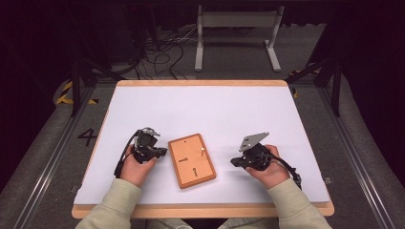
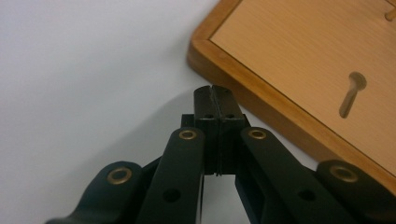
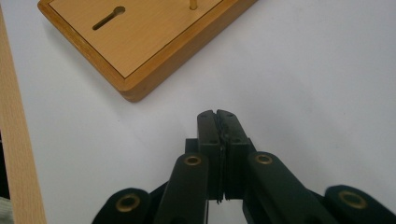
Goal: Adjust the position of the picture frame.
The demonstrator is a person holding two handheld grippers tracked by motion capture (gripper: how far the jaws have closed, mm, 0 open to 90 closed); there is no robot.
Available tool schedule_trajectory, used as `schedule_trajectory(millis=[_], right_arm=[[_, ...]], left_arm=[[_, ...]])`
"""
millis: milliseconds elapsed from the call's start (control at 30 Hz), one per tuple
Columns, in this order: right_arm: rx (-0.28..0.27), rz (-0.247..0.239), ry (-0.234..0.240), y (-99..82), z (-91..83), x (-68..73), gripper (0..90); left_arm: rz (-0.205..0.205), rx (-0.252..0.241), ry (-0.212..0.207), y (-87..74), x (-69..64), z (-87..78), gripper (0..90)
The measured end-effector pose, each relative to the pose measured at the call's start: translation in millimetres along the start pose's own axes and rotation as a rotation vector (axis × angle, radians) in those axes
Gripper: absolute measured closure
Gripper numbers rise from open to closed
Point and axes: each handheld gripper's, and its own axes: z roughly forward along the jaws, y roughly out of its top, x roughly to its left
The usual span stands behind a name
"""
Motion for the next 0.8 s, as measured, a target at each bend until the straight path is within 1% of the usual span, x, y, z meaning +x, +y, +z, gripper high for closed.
schedule_trajectory(millis=[67,200,267,300,467,533,600,700,767,800], right_arm=[[-0.002,-0.001,0.000,-0.9,-1.0,-0.1,89.9],[0.001,0.004,0.000,-4.5,-3.4,1.2,89.8],[-0.002,0.004,0.002,-5.3,-4.6,2.0,89.8],[-0.002,0.006,0.000,-5.4,-5.3,2.8,89.8],[0.000,-0.001,0.010,-6.0,-7.2,6.7,90.0],[0.002,-0.001,0.021,-5.8,-7.5,9.0,90.0],[0.006,-0.006,0.033,-5.6,-7.2,11.1,90.0],[0.019,-0.020,0.053,-5.2,-4.6,15.2,90.0],[0.030,-0.033,0.063,-4.9,-2.6,17.0,90.0],[0.040,-0.038,0.070,-4.7,-1.6,18.5,90.0]], left_arm=[[0.001,0.007,0.003,1.8,-0.7,1.0,89.8],[0.006,-0.004,0.007,10.3,-3.3,7.9,89.8],[0.001,-0.019,0.006,14.9,-6.5,13.2,89.8],[0.000,-0.020,-0.001,17.7,-8.1,15.9,89.8],[0.027,-0.023,-0.001,35.3,-22.8,31.3,89.9],[0.029,-0.030,-0.014,40.8,-27.9,37.5,89.8],[0.037,-0.025,-0.023,47.1,-33.4,42.5,89.8],[0.056,-0.023,-0.051,54.8,-41.8,50.5,89.8],[0.060,-0.030,-0.058,57.3,-46.0,53.9,89.7],[0.063,-0.030,-0.055,57.3,-45.9,53.7,89.5]])
